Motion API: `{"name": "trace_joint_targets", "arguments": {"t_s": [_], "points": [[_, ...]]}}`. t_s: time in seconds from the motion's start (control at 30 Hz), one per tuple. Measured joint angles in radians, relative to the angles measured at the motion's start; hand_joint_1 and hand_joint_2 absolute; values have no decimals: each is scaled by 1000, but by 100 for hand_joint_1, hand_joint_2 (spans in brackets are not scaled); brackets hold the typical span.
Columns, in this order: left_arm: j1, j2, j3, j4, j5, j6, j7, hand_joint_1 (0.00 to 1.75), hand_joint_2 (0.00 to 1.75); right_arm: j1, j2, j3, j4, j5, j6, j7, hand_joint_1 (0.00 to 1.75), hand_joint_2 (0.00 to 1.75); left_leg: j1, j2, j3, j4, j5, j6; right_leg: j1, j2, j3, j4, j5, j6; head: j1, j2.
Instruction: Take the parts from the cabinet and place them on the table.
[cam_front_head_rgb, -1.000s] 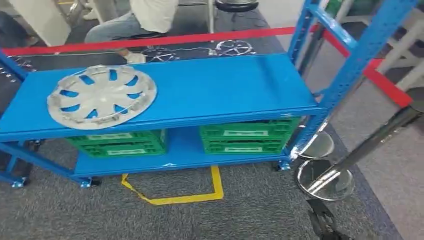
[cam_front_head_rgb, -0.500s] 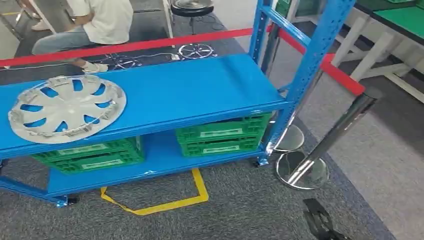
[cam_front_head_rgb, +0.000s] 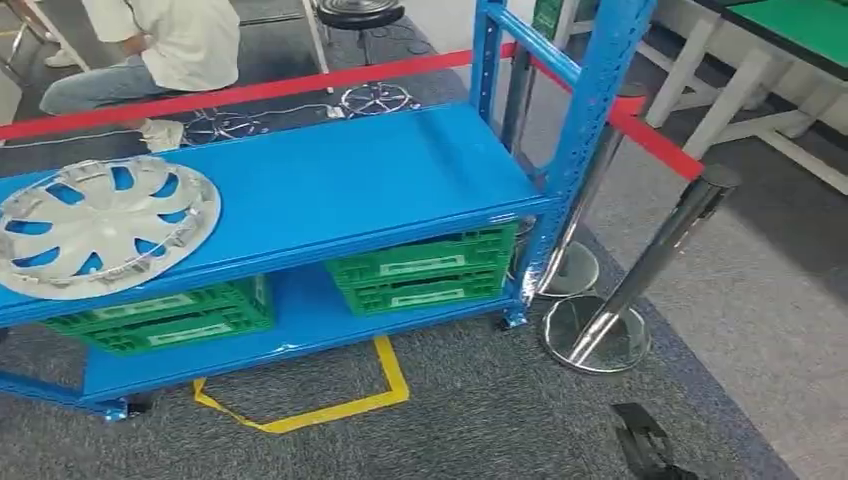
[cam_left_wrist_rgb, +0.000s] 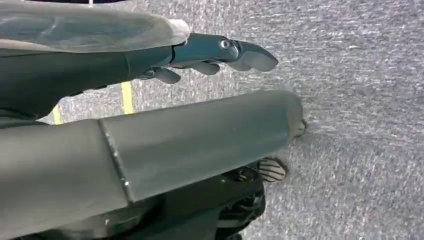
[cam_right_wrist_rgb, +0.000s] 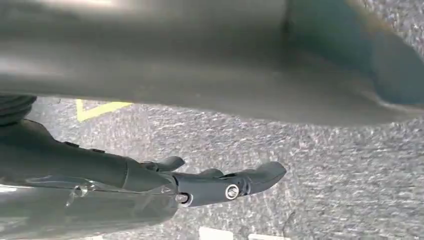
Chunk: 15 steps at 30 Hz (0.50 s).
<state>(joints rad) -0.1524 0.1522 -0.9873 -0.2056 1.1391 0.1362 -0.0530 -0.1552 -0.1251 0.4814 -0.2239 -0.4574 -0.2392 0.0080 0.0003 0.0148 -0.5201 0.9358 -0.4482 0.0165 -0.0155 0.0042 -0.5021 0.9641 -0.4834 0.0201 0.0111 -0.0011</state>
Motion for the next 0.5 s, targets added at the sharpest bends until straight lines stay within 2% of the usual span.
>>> {"name": "trace_joint_targets", "arguments": {"t_s": [0.13, 0.23, 0.27, 0.5], "points": [[-1, 0, 0, 0, -1, 0, -9, 0, 175, 0, 0, 1, 0, -3, 0, 5, 0, 175, 1, 0, 4, -9, 4, -8, 2, 0, 1, 0, -2, -12, -12, 0], [-1, -1, 0, 0, -1, 2, -10, 0, 175, 0, 0, 3, 0, -5, 0, 5, 0, 175, 4, 0, 4, -13, 6, -27, 4, -1, 0, 0, -2, -14, -13, 0], [0, -1, 0, 0, -1, 2, -10, 0, 175, 0, 0, 4, 0, -5, 0, 5, 0, 175, 5, 0, 4, -13, 5, -29, 5, -1, 0, 0, -1, -14, -13, 0], [-1, -2, 0, 0, -2, 2, -10, 0, 175, 0, 0, 9, 0, -5, 0, 4, 0, 175, 5, 0, 4, -12, 5, -32, 5, 0, 1, -1, -1, -15, -12, 0]]}}
